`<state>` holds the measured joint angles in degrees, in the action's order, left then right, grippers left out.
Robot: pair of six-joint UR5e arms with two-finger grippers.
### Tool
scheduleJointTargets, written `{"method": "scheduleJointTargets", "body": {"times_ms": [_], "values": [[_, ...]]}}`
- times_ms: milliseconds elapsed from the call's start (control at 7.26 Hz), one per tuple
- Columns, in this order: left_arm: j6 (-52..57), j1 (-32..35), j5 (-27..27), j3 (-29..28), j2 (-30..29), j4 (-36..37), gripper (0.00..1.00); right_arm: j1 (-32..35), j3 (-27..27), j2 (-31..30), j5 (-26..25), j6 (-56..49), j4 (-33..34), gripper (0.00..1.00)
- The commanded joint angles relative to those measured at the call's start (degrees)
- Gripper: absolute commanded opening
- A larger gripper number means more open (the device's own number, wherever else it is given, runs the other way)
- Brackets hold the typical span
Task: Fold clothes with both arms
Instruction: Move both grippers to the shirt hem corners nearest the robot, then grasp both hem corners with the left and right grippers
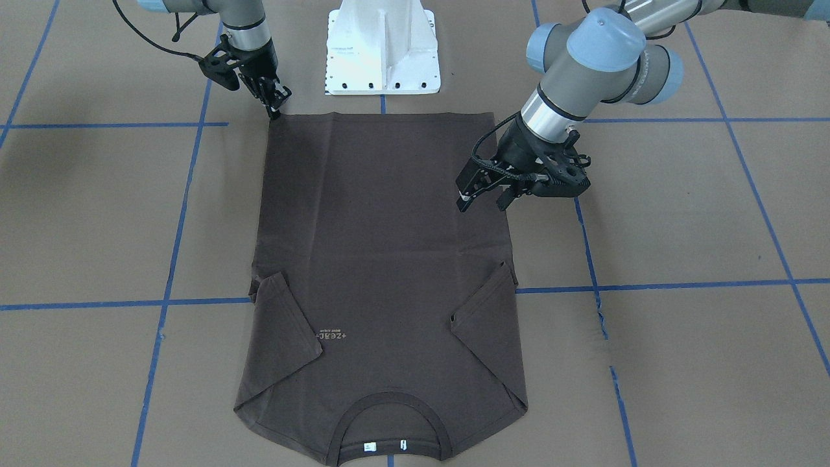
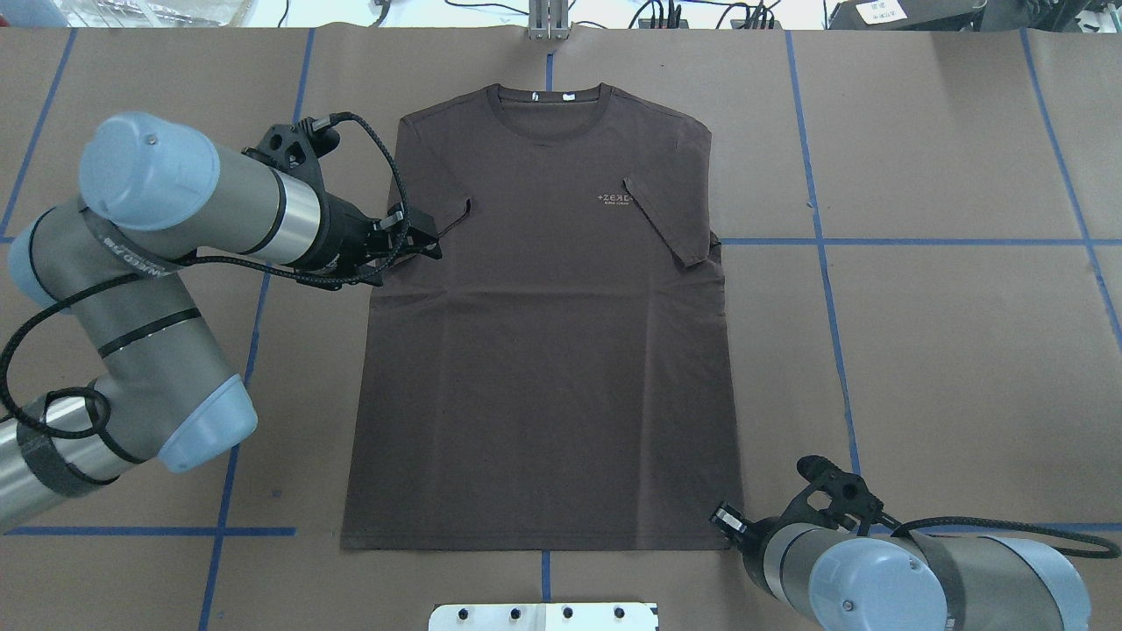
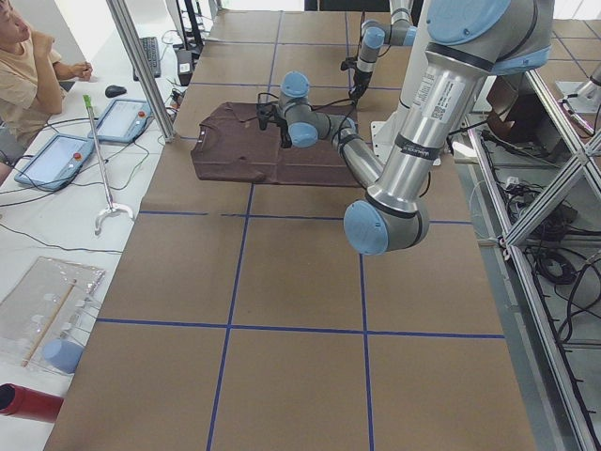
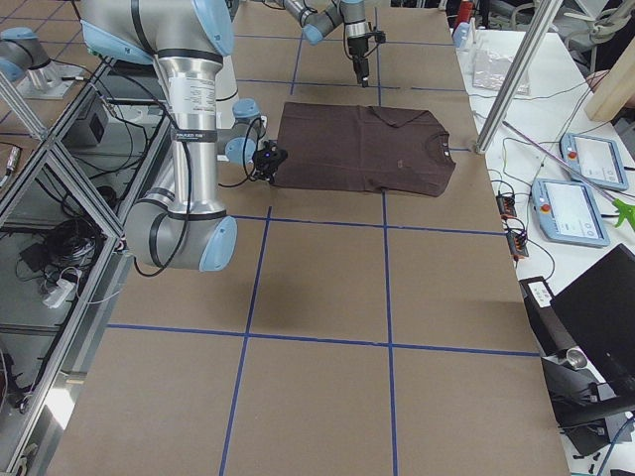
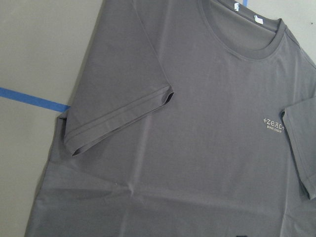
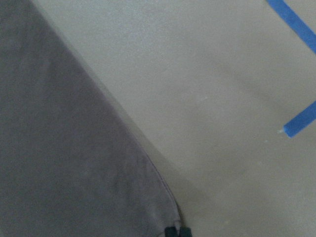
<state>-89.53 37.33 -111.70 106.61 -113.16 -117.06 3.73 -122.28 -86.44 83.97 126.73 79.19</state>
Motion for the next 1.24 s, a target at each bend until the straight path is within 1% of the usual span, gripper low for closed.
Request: {"method": "scheduleJointTargets", "body": {"times_ms": [0,138,275,413,551,826,1102], "values": [[-8.42,-12.56,12.49,10.51,8.98,3.38,0.85,0.75,-2.17,-0.31,0.58,-0.26,0.00,0.00],[-10.91,-17.94,18.12,11.15,9.71,6.81,0.83,1.19,-2.26,-0.22,0.67,-0.35,0.00,0.00],[-14.33,-22.61,21.23,10.90,11.45,7.36,0.83,1.37,-2.35,-0.13,0.67,-0.35,0.00,0.00],[-16.62,-25.87,22.82,10.46,13.30,7.37,0.83,1.37,-2.35,-0.22,0.67,-0.35,0.00,0.00],[-17.69,-27.30,22.93,10.55,15.49,7.28,0.82,1.37,-2.43,-0.22,0.67,-0.35,0.00,0.00],[-20.76,-29.06,22.58,10.72,16.04,7.37,0.79,1.45,-2.43,-0.22,0.67,-0.35,0.00,0.00],[-21.13,-29.68,22.58,10.46,16.31,7.46,0.77,1.37,-2.44,-0.22,0.67,-0.35,0.09,0.00]]}}
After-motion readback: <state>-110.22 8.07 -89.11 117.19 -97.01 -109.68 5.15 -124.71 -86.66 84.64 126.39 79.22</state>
